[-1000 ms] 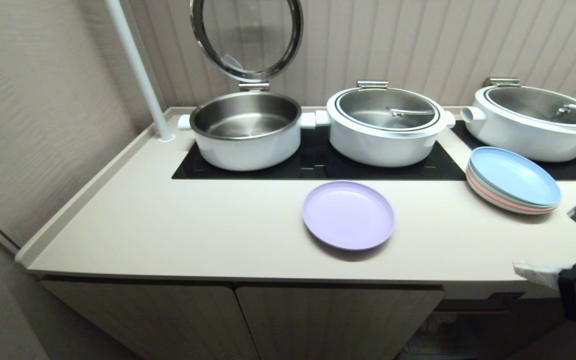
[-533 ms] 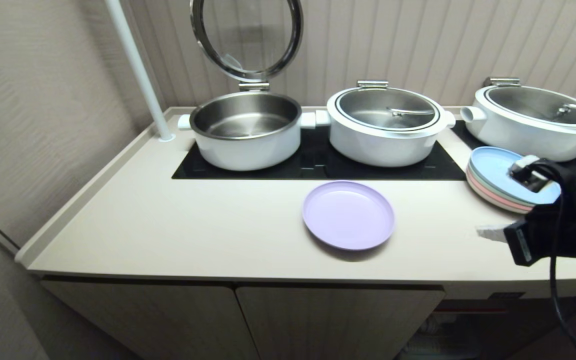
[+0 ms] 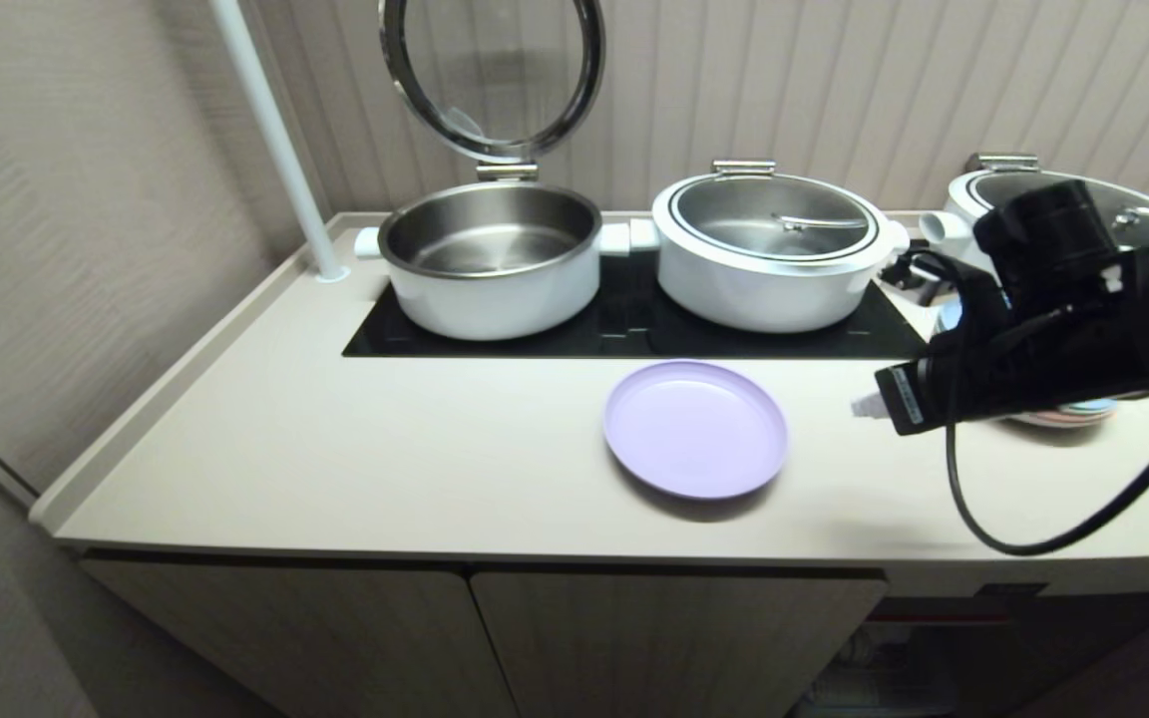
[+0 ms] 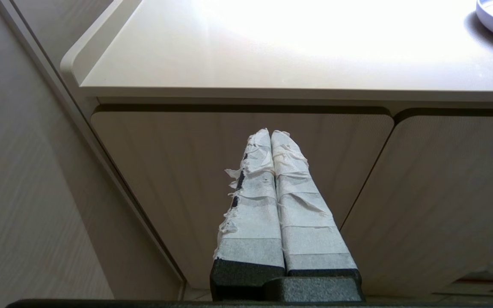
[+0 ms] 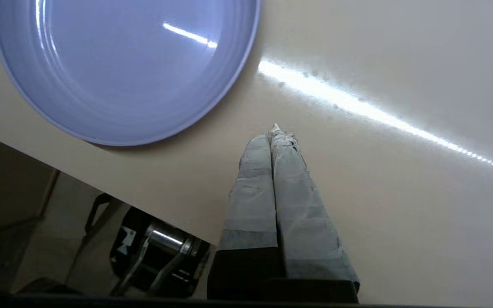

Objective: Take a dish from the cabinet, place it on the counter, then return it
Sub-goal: Pick up the plate from the table

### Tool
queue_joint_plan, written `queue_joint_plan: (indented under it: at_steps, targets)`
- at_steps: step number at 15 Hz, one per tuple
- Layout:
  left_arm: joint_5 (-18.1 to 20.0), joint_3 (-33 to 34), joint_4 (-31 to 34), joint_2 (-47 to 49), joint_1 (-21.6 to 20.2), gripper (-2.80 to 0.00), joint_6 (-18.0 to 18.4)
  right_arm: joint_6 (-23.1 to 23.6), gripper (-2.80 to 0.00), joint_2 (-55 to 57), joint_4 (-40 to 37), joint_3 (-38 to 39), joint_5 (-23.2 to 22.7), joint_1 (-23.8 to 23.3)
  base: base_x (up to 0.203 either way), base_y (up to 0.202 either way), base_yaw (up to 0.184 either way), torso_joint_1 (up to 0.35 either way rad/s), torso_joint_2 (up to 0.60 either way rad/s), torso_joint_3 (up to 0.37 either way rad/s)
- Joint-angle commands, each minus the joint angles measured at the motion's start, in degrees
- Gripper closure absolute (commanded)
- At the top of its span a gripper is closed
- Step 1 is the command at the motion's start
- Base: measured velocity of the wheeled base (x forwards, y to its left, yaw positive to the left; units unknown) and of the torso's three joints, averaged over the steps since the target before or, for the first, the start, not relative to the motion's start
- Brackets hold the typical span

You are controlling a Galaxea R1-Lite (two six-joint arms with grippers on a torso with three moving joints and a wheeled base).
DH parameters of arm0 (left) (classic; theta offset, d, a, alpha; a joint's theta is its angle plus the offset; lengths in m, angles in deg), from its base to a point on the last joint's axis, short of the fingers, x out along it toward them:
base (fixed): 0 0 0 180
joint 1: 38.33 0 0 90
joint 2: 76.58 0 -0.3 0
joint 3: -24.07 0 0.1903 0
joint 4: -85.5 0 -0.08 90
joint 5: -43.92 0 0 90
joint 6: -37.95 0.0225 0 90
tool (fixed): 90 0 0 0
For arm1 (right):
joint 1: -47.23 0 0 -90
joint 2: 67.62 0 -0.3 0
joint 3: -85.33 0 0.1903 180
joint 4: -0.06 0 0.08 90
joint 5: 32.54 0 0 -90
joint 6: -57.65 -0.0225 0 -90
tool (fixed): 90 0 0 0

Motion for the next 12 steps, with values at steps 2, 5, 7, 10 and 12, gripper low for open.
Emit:
queue_joint_plan:
  at_steps: [2,5,7,10,12]
  targets:
    - [0.0,0.0,0.0,0.0,0.0,0.0,0.0,-6.0,0.0,6.3,-13.1,-11.8,0.4,3.7,0.0,0.0,0.0,0.0,0.0,0.0]
    - [0.0,0.0,0.0,0.0,0.0,0.0,0.0,-11.2,0.0,11.0,-22.8,-20.9,1.0,5.9,0.0,0.0,0.0,0.0,0.0,0.0]
    - [0.0,0.0,0.0,0.0,0.0,0.0,0.0,-11.9,0.0,13.2,-29.1,-24.8,1.8,6.2,0.0,0.0,0.0,0.0,0.0,0.0]
    - [0.0,0.0,0.0,0.0,0.0,0.0,0.0,-12.0,0.0,15.1,-32.9,-28.3,2.0,6.2,0.0,0.0,0.0,0.0,0.0,0.0]
    - [0.0,0.0,0.0,0.0,0.0,0.0,0.0,-12.1,-2.8,15.2,-33.1,-28.3,2.0,6.2,0.0,0.0,0.0,0.0,0.0,0.0]
